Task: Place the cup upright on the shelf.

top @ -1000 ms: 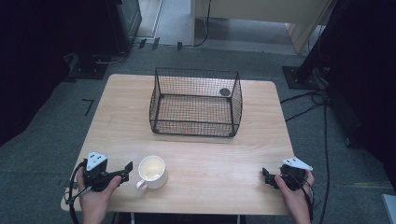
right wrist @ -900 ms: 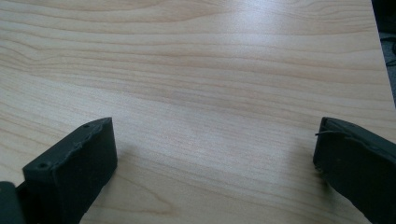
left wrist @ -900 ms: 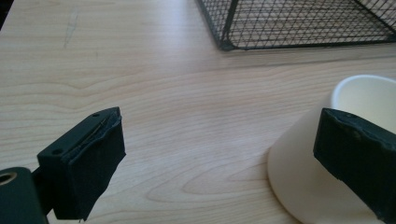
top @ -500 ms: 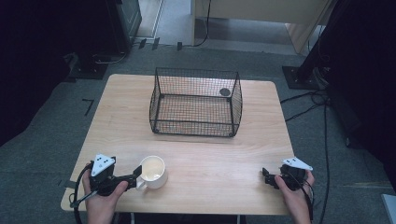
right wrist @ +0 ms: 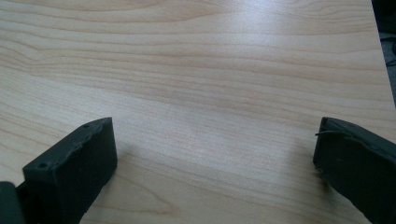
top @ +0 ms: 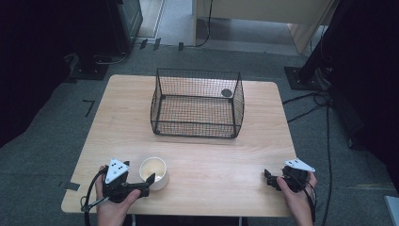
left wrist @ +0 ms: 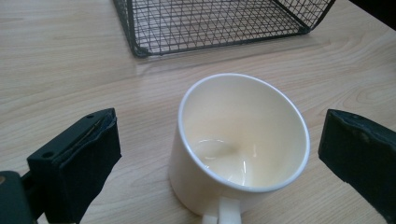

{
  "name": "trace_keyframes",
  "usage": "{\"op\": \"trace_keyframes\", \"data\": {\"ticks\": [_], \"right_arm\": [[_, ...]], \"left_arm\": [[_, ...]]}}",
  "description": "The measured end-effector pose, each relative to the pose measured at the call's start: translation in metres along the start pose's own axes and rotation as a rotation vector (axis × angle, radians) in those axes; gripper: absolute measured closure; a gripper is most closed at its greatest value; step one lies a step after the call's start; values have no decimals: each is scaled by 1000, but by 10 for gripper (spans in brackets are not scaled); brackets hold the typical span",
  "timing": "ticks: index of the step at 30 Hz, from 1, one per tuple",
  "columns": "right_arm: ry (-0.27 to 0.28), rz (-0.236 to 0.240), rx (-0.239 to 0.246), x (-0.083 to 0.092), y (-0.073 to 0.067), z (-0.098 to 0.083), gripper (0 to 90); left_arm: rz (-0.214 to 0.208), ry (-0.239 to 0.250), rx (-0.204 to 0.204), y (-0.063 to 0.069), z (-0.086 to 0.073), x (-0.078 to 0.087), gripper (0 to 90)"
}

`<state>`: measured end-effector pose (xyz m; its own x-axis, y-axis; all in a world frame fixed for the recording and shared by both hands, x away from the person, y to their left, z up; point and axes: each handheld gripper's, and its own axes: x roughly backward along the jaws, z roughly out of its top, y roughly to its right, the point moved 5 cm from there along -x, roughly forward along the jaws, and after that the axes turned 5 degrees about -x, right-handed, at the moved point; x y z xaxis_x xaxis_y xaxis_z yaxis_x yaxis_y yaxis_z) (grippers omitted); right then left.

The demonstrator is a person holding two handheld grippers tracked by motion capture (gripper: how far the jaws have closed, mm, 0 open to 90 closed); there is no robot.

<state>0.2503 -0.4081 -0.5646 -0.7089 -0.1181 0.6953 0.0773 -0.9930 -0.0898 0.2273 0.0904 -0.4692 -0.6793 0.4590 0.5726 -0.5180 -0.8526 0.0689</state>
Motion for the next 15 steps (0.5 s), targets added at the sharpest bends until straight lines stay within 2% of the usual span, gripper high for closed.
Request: {"op": "trace_keyframes", "data": {"ticks": [6, 12, 15], "right_arm": [[0, 0, 0, 0, 0, 0, 0], [0, 0, -1, 0, 0, 0, 0], [0, 0, 0, 0, 0, 0, 0]], "left_arm": [[5, -24, -26, 8, -5, -7, 0], [-18, -45, -37, 14, -10, -14, 0], [-2, -61, -46, 15, -14, -17, 0]]}}
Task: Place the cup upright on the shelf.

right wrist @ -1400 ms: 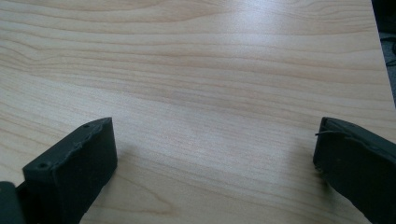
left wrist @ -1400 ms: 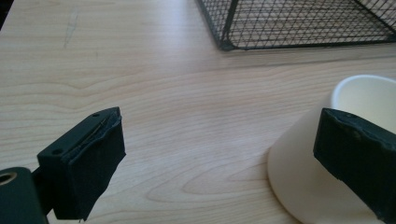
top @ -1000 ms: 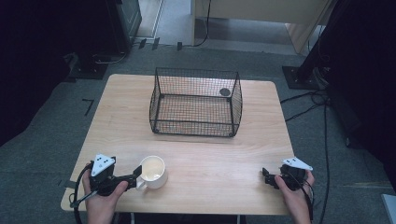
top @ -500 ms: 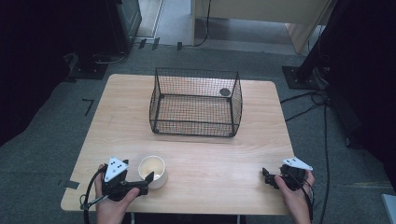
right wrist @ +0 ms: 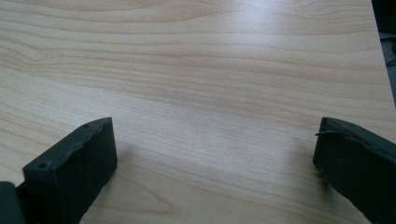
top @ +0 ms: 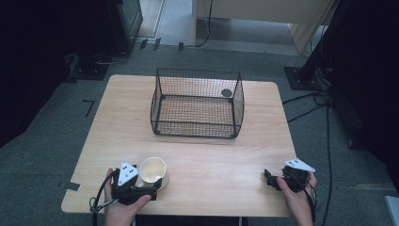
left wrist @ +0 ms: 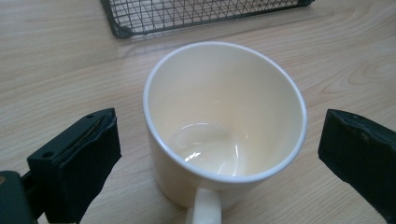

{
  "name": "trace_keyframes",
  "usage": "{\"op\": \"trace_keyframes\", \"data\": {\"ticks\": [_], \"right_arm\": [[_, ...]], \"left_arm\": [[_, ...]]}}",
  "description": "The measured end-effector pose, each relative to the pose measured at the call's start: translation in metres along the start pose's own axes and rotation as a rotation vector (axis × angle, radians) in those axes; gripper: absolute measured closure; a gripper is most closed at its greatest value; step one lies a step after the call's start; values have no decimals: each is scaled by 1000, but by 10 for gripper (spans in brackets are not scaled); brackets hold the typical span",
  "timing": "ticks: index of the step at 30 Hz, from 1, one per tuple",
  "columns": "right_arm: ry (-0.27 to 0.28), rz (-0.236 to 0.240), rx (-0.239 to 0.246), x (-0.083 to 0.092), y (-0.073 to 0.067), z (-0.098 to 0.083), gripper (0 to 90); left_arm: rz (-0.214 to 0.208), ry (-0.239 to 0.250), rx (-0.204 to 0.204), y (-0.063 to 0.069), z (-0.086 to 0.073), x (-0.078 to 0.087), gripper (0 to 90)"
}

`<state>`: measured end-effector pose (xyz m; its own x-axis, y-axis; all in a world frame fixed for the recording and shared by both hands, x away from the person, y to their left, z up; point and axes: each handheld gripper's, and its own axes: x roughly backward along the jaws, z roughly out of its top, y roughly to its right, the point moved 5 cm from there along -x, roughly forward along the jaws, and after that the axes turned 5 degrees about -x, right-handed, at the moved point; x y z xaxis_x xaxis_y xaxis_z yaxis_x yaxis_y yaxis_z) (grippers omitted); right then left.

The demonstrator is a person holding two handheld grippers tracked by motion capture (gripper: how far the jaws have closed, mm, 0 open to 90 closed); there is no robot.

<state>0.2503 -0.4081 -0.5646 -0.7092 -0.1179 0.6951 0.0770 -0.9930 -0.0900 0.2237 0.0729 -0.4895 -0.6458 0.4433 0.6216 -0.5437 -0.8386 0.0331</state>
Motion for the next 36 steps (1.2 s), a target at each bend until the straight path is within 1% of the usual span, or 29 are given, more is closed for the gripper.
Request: {"op": "trace_keyframes", "data": {"ticks": [3, 4, 7, 9, 10, 11, 15, 16, 17, 18, 19, 20, 21, 22, 23, 24, 25, 26, 27, 28, 29, 30, 31, 33, 35, 36], "right_arm": [[0, 0, 1, 0, 0, 0, 0], [0, 0, 0, 0, 0, 0, 0], [-1, 0, 0, 0, 0, 0, 0], [0, 0, 0, 0, 0, 0, 0], [0, 0, 0, 0, 0, 0, 0], [0, 0, 0, 0, 0, 0, 0], [-1, 1, 1, 0, 0, 0, 0], [0, 0, 0, 0, 0, 0, 0], [0, 0, 0, 0, 0, 0, 0], [0, 0, 0, 0, 0, 0, 0], [0, 0, 0, 0, 0, 0, 0], [0, 0, 0, 0, 0, 0, 0], [-1, 0, 0, 0, 0, 0, 0], [-1, 0, 0, 0, 0, 0, 0], [0, 1, 0, 0, 0, 0, 0], [0, 1, 0, 0, 0, 0, 0], [0, 1, 0, 0, 0, 0, 0], [-1, 1, 0, 0, 0, 0, 0], [0, 1, 0, 0, 0, 0, 0], [0, 1, 0, 0, 0, 0, 0], [0, 1, 0, 0, 0, 0, 0], [0, 0, 0, 0, 0, 0, 0], [0, 0, 0, 0, 0, 0, 0], [-1, 0, -1, 0, 0, 0, 0], [0, 0, 0, 0, 0, 0, 0], [0, 0, 0, 0, 0, 0, 0]], "left_arm": [[3, -9, -10, 2, -3, -3, 3], [16, -19, -6, 1, -6, -6, 41], [13, -26, -5, 1, -9, -8, 66], [11, -33, -19, 2, -11, -9, 102], [21, -32, -31, 3, -13, -9, 132], [21, -37, -38, 3, -14, -9, 134], [9, -48, -37, 1, -18, -11, 143], [14, -62, -42, -1, -22, -13, 182], [10, -60, -38, -3, -24, -15, 216], [10, -60, -38, -3, -24, -15, 286], [8, -50, -31, -4, -25, -15, 378], [11, -42, -26, -7, -26, -15, 378], [-7, -29, -17, -9, -27, -14, 484], [-7, -29, -17, -9, -27, -14, 537], [-18, -16, -18, -11, -27, -13, 578], [-18, -16, -18, -11, -27, -13, 611], [-26, -8, -17, -11, -27, -12, 611], [-39, 5, -16, -12, -26, -11, 676], [-52, 31, -19, -13, -25, -9, 774], [-52, 31, -19, -13, -25, -9, 785], [-42, 33, -34, -13, -25, -8, 785], [-38, 44, -41, -12, -24, -8, 806], [-39, 54, -36, -12, -24, -7, 806], [-28, 70, -57, -12, -23, -6, 809], [-19, 88, -64, -12, -22, -4, 811], [-13, 92, -74, -11, -21, -3, 811]]}}
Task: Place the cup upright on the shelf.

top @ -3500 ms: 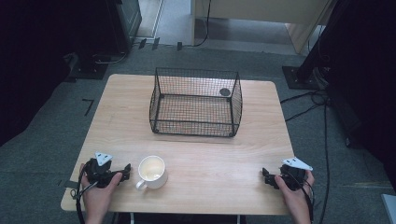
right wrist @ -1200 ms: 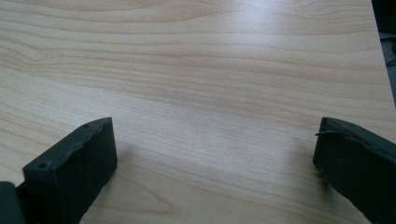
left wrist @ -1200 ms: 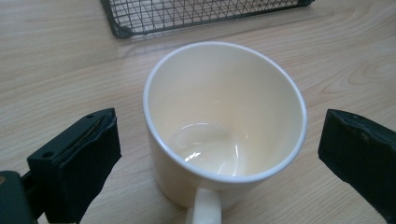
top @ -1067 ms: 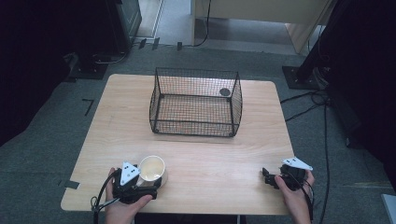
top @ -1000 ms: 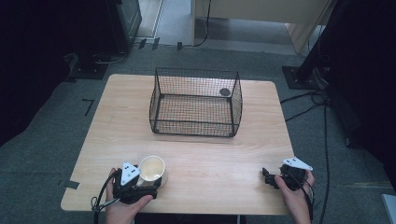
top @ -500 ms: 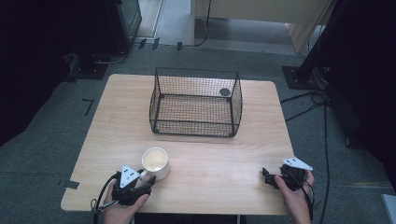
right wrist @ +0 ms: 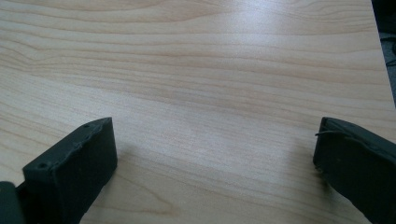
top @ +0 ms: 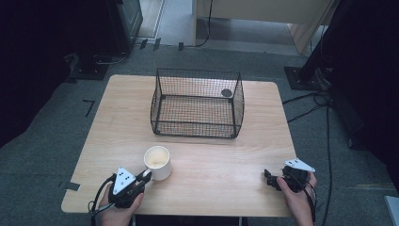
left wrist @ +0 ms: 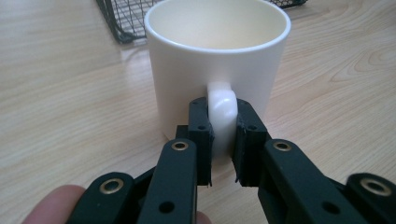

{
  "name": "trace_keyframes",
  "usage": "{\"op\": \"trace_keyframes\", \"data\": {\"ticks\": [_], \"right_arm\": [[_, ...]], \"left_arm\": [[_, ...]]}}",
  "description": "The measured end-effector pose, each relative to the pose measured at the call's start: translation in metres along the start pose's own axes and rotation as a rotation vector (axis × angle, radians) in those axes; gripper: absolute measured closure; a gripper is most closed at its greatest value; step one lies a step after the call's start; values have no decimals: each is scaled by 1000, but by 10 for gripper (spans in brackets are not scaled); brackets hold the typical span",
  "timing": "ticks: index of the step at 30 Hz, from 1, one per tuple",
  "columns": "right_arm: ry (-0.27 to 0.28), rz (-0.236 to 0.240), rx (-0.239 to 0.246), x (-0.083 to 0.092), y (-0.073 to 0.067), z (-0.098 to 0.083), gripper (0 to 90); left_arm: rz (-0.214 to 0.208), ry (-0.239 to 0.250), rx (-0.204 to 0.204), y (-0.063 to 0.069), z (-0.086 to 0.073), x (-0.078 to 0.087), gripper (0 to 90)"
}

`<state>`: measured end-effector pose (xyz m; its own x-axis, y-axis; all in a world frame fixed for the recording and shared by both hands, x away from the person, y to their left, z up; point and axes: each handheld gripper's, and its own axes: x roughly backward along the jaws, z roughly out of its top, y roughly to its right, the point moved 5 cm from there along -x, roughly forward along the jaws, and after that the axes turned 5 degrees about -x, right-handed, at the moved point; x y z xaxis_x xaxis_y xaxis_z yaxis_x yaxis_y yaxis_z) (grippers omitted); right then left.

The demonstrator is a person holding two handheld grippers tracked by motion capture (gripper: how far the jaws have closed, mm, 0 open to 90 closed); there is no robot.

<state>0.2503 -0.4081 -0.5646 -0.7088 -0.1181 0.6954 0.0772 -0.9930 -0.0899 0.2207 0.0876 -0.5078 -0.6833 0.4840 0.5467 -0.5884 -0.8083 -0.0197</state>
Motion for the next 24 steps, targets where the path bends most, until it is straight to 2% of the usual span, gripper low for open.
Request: {"op": "trace_keyframes", "data": {"ticks": [2, 5, 15, 19, 24], "right_arm": [[0, 0, 0, 0, 0, 0, 0], [0, 0, -1, 0, 0, 0, 0], [0, 0, -1, 0, 0, 0, 0], [0, 0, -1, 0, 0, 0, 0], [0, 0, -1, 0, 0, 0, 0]], "left_arm": [[8, 7, -16, 1, 3, 1, 812], [-1, 16, -25, 2, 8, 3, 813], [-28, 63, -18, 6, 31, 10, 813], [-67, 78, -12, 9, 43, 9, 813], [-78, 98, -21, 10, 57, 11, 813]]}}
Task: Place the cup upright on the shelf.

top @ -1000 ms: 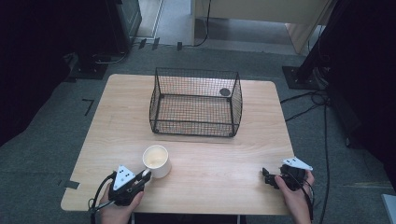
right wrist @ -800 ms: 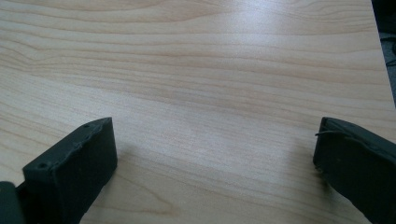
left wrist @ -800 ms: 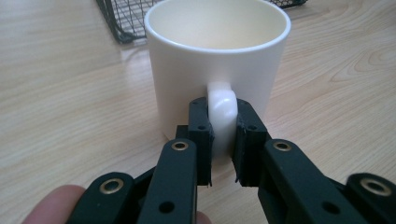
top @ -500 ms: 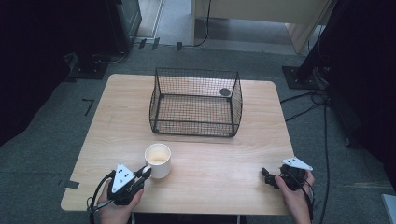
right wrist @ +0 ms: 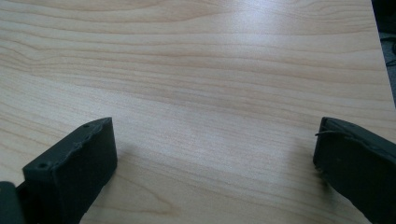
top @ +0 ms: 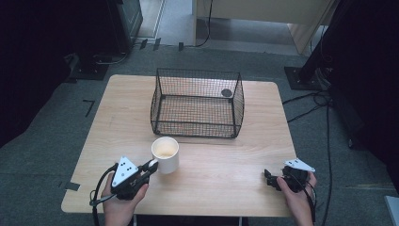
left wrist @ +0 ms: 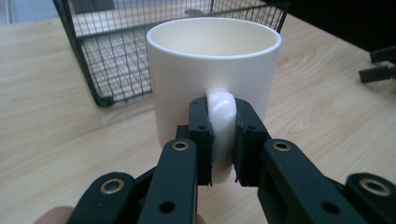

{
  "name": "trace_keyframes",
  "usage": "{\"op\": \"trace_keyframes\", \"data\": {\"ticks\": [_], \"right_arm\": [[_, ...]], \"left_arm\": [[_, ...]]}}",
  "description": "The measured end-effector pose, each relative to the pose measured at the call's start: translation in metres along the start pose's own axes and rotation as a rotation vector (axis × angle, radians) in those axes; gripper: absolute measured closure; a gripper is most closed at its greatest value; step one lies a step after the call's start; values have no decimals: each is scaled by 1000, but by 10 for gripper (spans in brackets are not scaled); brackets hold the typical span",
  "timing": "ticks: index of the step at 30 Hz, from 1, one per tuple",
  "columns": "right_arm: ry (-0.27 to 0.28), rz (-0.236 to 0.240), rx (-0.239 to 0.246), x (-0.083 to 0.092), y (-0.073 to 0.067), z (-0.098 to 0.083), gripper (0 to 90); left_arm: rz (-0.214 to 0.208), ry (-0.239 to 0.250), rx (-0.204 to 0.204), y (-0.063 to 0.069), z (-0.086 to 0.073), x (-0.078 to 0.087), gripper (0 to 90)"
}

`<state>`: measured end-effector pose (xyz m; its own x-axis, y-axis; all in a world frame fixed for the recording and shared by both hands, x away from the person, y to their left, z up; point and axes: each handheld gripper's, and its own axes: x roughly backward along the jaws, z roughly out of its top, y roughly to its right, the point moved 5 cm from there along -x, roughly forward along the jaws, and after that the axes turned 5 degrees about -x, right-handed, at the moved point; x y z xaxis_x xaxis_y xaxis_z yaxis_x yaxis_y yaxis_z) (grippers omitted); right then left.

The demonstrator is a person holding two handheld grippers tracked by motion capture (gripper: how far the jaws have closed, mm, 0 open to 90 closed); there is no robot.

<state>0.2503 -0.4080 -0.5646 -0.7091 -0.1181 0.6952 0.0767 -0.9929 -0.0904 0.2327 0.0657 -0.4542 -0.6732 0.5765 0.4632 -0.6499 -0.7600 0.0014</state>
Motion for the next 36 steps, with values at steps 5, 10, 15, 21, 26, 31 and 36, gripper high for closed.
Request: {"op": "trace_keyframes", "data": {"ticks": [5, 10, 15, 21, 26, 31, 36], "right_arm": [[0, 0, 1, 0, 0, 0, 0], [0, 0, 1, 0, 0, 0, 0], [0, 0, 1, 0, 0, 0, 0], [0, 0, 1, 0, 0, 0, 0], [0, 0, 1, 0, 0, 0, 0], [0, 0, 1, 0, 0, 0, 0], [0, 0, 1, 0, 0, 0, 0]], "left_arm": [[-5, 23, -9, -1, 17, -2, 813], [6, 41, -25, -2, 31, -7, 813], [-2, 51, -30, -5, 45, -14, 813], [-3, 70, -28, -8, 61, -16, 813], [3, 84, -26, -14, 72, -20, 813], [11, 98, -25, -21, 84, -25, 813], [24, 107, -31, -25, 96, -30, 813]]}}
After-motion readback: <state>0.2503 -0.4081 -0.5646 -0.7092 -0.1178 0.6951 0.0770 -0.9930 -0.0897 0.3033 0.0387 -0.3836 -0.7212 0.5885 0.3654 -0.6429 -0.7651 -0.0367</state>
